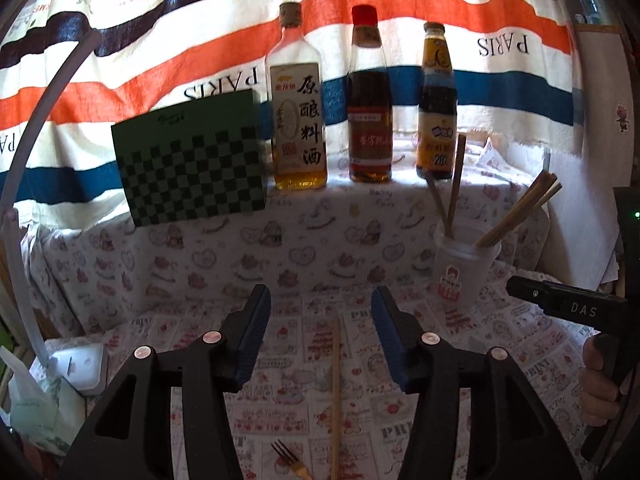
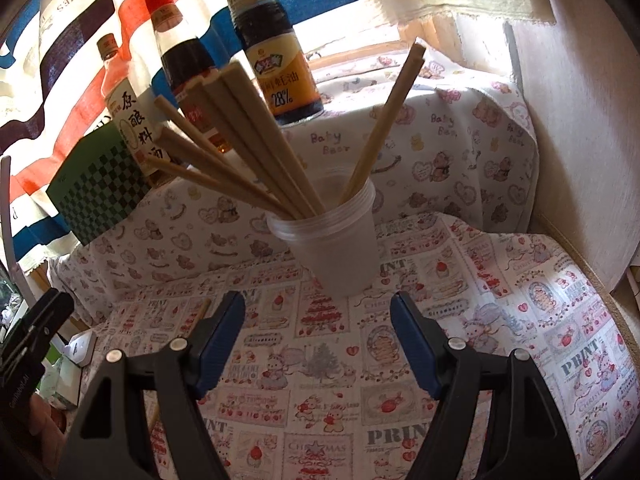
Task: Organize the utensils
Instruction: 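Move both open tools back over the loose chopstick and metal fork, then close the left tool on the metal fork and lift it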
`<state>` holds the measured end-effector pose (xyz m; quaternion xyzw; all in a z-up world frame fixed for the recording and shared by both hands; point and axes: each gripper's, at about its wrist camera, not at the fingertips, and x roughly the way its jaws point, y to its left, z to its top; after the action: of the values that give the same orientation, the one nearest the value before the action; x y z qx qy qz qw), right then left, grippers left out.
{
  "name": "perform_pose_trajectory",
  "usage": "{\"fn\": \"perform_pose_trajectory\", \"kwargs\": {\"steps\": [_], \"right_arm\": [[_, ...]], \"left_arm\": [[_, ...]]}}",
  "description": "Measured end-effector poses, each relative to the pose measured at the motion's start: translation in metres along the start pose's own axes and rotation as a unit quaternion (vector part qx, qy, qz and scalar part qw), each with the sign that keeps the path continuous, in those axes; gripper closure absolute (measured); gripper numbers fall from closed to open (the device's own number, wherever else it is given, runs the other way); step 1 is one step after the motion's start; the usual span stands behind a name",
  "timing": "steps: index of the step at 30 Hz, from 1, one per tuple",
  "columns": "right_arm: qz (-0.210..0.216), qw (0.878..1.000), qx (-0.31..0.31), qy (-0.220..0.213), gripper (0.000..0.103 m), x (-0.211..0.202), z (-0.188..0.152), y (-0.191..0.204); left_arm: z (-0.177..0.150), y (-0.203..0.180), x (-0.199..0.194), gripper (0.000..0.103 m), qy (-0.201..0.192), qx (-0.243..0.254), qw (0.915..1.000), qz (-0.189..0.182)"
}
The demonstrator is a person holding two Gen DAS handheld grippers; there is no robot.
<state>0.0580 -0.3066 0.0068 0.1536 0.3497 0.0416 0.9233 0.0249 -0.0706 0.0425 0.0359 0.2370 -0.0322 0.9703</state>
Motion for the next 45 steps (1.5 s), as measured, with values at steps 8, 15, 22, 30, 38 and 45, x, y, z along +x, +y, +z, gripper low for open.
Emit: {"fn": "perform_pose_trajectory", "kwargs": {"steps": [8, 15, 22, 30, 38, 45], "right_arm": [[-0.017, 1.0, -0.02, 0.014, 0.03, 0.011, -0.006, 0.004], [-0.015, 0.999, -0.031, 0.015, 0.03, 0.011, -0.007, 0.007], [-0.027, 0.999, -0.031, 0.017, 0.03, 0.014, -0.008, 0.006], [-0.028, 0.999, -0.027, 0.014, 0.03, 0.012, -0.007, 0.003], [-0.028, 0.999, -0.028, 0.014, 0.03, 0.012, -0.007, 0.004], [-0.03, 0.999, -0.029, 0.016, 0.03, 0.012, -0.007, 0.003]], "left_arm": [[-0.014, 0.019, 0.028, 0.049, 0.126, 0.001, 0.992, 0.009], [-0.045, 0.046, 0.027, 0.05, 0.193, -0.058, 0.9787, -0.036], [-0.068, 0.063, 0.042, 0.072, 0.252, -0.119, 0.9567, -0.085], [-0.079, 0.072, 0.057, 0.076, 0.28, -0.143, 0.9475, -0.061], [-0.079, 0.072, 0.066, 0.101, 0.281, -0.146, 0.9444, -0.087], [-0.052, 0.058, 0.07, 0.101, 0.256, -0.065, 0.9645, -0.015]]}}
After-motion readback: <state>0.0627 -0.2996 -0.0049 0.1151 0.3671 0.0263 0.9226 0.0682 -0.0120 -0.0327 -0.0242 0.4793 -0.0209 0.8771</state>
